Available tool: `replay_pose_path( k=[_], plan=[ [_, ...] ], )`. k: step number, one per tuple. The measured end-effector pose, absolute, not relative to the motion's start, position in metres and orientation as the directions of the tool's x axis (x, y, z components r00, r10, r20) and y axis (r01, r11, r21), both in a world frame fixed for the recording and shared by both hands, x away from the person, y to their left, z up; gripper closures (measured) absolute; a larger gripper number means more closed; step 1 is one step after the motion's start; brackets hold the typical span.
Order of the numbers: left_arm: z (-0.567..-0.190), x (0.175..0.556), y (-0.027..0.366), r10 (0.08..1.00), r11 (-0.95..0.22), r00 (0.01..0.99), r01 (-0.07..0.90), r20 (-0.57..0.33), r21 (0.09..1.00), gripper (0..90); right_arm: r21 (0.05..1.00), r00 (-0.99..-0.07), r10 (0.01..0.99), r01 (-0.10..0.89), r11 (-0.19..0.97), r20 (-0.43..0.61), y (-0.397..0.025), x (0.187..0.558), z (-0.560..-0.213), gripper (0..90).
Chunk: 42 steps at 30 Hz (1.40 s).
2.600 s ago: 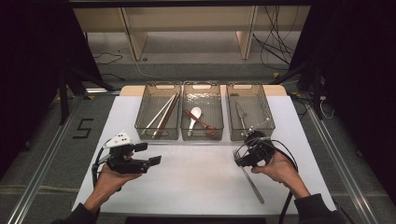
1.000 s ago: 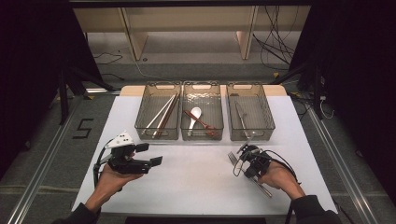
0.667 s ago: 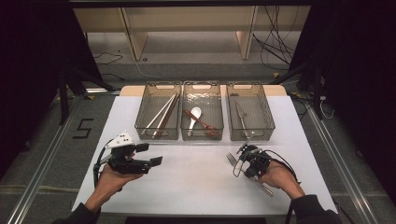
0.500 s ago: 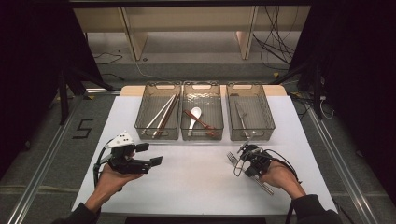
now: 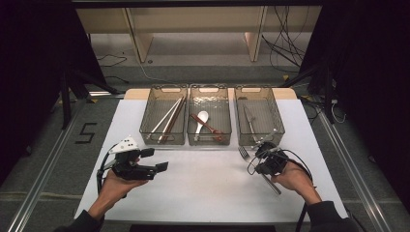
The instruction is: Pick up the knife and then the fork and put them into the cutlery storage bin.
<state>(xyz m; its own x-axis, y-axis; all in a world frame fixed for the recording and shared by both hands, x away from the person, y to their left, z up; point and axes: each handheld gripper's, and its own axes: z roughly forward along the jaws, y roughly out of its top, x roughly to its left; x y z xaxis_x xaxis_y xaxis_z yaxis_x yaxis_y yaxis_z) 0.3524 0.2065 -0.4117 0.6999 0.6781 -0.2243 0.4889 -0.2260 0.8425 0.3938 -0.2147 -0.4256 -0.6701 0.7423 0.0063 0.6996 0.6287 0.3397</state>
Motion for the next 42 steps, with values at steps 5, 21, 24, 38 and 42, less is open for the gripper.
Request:
replay_pose_path(
  k=[5,21,24,38,42],
  plan=[
    [-0.412,0.352,0.206,0.677,-0.228,0.701,0.489,-0.224,0.842,18.5,0.362,-0.661,0.751,0.701,0.615,0.005,-0.219,0.396,-0.421,85.5],
    [-0.412,0.353,0.206,0.676,-0.227,0.702,0.489,-0.225,0.842,18.5,0.502,-0.613,0.79,0.686,0.526,0.01,-0.232,0.401,-0.395,85.5],
    [-0.412,0.353,0.206,0.676,-0.228,0.702,0.49,-0.225,0.841,18.5,0.527,-0.601,0.799,0.683,0.505,0.013,-0.235,0.404,-0.39,85.5],
    [-0.413,0.353,0.206,0.677,-0.227,0.7,0.492,-0.227,0.841,18.5,0.607,-0.565,0.824,0.668,0.429,0.04,-0.242,0.42,-0.373,85.4],
    [-0.412,0.353,0.206,0.678,-0.224,0.699,0.491,-0.228,0.842,18.5,0.619,-0.559,0.828,0.664,0.418,0.041,-0.243,0.425,-0.369,85.5]
  ],
)
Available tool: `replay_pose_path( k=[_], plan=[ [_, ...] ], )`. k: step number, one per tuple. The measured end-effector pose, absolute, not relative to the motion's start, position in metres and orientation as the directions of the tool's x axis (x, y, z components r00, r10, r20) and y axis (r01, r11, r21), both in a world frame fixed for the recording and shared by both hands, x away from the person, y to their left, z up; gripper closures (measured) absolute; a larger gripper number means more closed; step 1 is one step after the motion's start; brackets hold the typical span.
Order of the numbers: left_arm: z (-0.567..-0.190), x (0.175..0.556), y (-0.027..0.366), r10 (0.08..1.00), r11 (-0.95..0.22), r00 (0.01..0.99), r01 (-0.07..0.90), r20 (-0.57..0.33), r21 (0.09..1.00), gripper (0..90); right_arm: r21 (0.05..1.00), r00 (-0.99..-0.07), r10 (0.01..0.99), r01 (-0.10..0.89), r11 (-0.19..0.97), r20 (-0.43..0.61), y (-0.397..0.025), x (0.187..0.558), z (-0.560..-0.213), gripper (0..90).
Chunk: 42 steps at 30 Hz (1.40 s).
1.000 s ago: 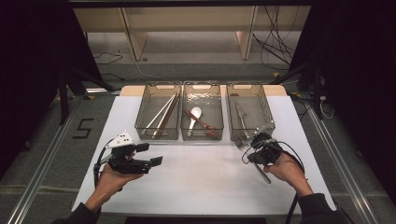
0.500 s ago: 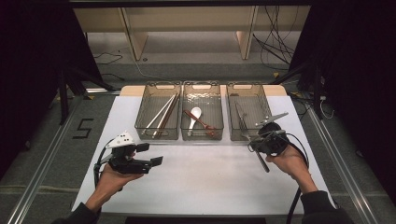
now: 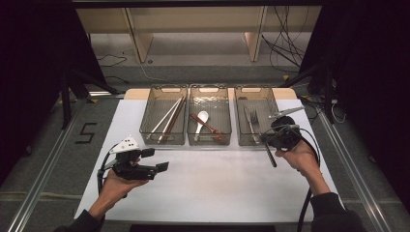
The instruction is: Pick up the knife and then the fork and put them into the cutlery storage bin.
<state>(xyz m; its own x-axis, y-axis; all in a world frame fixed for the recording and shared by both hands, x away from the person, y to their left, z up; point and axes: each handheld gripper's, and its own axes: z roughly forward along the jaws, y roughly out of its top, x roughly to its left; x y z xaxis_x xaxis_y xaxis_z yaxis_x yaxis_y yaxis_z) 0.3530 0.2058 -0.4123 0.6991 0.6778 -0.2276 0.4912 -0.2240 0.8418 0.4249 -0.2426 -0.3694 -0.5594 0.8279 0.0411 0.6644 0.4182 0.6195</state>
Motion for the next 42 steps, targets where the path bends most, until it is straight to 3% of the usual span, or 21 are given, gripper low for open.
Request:
replay_pose_path(
  k=[42],
  plan=[
    [-0.412,0.353,0.208,0.678,-0.224,0.7,0.488,-0.225,0.844,18.5,0.691,-0.509,0.858,0.643,0.329,0.064,-0.237,0.48,-0.332,85.4]
  ],
)
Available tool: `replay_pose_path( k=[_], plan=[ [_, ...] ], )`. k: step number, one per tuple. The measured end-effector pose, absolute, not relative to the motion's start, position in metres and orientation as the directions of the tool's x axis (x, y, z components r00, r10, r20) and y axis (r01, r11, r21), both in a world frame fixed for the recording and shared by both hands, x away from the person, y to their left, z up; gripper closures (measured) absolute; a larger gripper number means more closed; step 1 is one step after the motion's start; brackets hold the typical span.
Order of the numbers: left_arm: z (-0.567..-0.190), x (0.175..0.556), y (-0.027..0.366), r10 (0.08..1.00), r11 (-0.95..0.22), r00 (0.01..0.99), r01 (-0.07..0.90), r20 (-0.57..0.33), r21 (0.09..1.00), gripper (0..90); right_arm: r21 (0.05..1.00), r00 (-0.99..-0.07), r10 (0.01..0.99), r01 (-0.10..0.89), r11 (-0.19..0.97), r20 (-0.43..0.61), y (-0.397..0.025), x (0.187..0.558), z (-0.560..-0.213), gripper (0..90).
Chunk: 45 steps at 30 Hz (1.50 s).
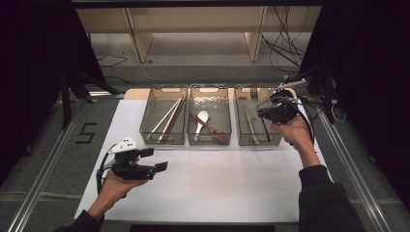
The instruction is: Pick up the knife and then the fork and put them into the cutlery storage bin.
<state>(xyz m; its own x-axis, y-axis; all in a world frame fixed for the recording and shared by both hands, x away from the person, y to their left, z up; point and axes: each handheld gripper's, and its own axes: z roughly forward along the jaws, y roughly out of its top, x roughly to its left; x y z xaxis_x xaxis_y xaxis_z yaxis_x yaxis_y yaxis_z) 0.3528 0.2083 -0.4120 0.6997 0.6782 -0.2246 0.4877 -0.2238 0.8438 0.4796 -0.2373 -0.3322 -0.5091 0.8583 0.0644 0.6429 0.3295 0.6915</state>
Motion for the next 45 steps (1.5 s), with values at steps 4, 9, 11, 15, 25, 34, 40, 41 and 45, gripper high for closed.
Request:
replay_pose_path(
  k=[4,9,11,15,25,34,40,41,45],
  plan=[
    [-0.412,0.353,0.208,0.678,-0.223,0.7,0.488,-0.225,0.844,18.5,0.691,-0.5,0.864,0.647,0.322,0.065,-0.237,0.485,-0.329,85.4],
    [-0.412,0.353,0.208,0.678,-0.221,0.699,0.487,-0.226,0.845,18.5,0.695,-0.495,0.866,0.645,0.318,0.063,-0.235,0.491,-0.325,85.4],
    [-0.412,0.353,0.208,0.678,-0.22,0.699,0.487,-0.226,0.845,18.5,0.695,-0.49,0.869,0.647,0.313,0.064,-0.234,0.494,-0.324,85.4],
    [-0.412,0.353,0.208,0.678,-0.22,0.699,0.487,-0.227,0.845,18.5,0.695,-0.483,0.873,0.65,0.306,0.067,-0.232,0.501,-0.323,85.4],
    [-0.412,0.353,0.209,0.679,-0.219,0.698,0.488,-0.227,0.845,18.5,0.697,-0.46,0.885,0.657,0.286,0.071,-0.23,0.516,-0.323,85.4],
    [-0.412,0.353,0.209,0.679,-0.219,0.699,0.487,-0.226,0.845,18.5,0.69,-0.428,0.901,0.674,0.264,0.073,-0.228,0.53,-0.324,85.4],
    [-0.412,0.353,0.209,0.679,-0.217,0.698,0.488,-0.228,0.845,18.5,0.687,-0.408,0.91,0.682,0.252,0.07,-0.228,0.537,-0.327,85.3],
    [-0.412,0.353,0.209,0.679,-0.215,0.697,0.488,-0.229,0.846,18.5,0.688,-0.403,0.912,0.683,0.247,0.072,-0.229,0.538,-0.328,85.4],
    [-0.412,0.353,0.209,0.679,-0.215,0.697,0.487,-0.229,0.846,18.6,0.681,-0.389,0.919,0.692,0.24,0.072,-0.23,0.542,-0.332,85.4]
  ],
)
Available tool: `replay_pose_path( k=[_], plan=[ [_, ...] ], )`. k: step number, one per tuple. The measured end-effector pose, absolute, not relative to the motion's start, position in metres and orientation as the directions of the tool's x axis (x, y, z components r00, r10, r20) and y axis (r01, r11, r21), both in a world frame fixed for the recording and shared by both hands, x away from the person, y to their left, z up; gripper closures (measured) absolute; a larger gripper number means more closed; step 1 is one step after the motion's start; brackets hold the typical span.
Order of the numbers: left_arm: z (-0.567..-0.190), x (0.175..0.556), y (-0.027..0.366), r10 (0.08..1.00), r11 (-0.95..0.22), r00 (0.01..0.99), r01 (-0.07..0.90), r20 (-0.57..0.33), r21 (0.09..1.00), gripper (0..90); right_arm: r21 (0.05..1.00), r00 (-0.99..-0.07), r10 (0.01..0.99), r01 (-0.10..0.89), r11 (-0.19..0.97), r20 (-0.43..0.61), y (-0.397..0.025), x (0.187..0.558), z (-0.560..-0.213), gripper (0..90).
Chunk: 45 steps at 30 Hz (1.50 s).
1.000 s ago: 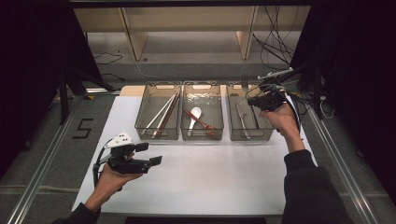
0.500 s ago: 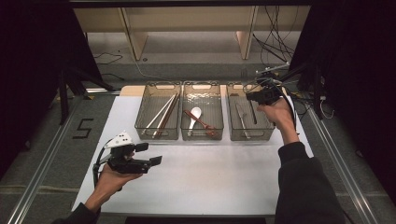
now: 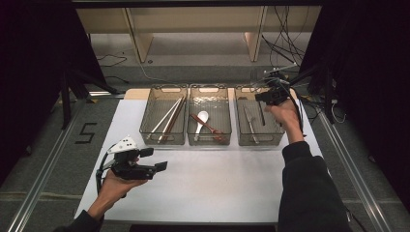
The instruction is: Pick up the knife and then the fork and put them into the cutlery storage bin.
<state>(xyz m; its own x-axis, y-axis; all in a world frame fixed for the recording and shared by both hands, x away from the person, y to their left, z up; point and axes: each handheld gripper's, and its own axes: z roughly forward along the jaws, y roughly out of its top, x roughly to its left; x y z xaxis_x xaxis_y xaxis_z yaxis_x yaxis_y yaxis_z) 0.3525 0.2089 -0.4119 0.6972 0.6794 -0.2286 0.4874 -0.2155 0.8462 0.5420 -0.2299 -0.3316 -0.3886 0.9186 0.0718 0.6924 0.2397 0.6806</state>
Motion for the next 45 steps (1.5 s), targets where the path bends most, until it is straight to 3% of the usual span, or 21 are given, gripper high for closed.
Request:
replay_pose_path(
  k=[45],
  plan=[
    [-0.412,0.352,0.209,0.68,-0.214,0.697,0.488,-0.23,0.846,18.5,0.564,-0.368,0.929,0.778,0.276,0.052,-0.228,0.55,-0.384,85.0]
  ],
)
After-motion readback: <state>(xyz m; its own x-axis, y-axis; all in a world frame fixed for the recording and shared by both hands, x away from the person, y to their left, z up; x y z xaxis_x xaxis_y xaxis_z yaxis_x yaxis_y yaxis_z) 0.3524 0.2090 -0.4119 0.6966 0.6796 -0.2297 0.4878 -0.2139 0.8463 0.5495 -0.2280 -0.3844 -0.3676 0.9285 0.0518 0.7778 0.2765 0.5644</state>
